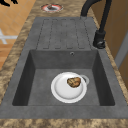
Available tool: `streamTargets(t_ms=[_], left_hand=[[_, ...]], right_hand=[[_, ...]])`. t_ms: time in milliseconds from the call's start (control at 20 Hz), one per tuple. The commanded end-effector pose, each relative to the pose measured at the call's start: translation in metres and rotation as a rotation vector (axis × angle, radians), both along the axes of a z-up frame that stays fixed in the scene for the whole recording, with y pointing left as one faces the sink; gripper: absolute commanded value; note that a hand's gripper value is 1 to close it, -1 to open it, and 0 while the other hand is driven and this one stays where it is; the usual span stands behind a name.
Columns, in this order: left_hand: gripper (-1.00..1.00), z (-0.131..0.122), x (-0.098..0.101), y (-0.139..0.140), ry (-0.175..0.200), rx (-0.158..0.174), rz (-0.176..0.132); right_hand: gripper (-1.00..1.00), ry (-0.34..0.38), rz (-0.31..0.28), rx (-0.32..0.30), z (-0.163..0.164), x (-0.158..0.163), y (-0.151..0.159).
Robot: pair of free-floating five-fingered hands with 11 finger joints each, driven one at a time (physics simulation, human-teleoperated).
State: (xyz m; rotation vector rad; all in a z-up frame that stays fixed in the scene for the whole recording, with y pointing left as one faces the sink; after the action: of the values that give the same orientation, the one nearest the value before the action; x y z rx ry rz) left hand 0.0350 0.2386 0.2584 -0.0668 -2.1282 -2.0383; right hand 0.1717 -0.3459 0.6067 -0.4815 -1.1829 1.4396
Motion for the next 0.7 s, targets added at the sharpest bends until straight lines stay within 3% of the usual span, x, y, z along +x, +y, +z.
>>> streamTargets(t_ms=[0,350,650], left_hand=[[0.00,0.000,0.000,0.000,0.000,0.000,0.000],[0.00,0.000,0.000,0.000,0.000,0.000,0.000],[0.00,0.000,0.000,0.000,0.000,0.000,0.000]], right_hand=[[1.00,-0.007,0.000,-0.034,-0.029,-0.031,-0.011],[1.00,0.006,-0.014,-0.037,-0.085,-0.066,-0.052],[1.00,-0.009,-0.017,-0.009,-0.134,-0.072,-0.093]])
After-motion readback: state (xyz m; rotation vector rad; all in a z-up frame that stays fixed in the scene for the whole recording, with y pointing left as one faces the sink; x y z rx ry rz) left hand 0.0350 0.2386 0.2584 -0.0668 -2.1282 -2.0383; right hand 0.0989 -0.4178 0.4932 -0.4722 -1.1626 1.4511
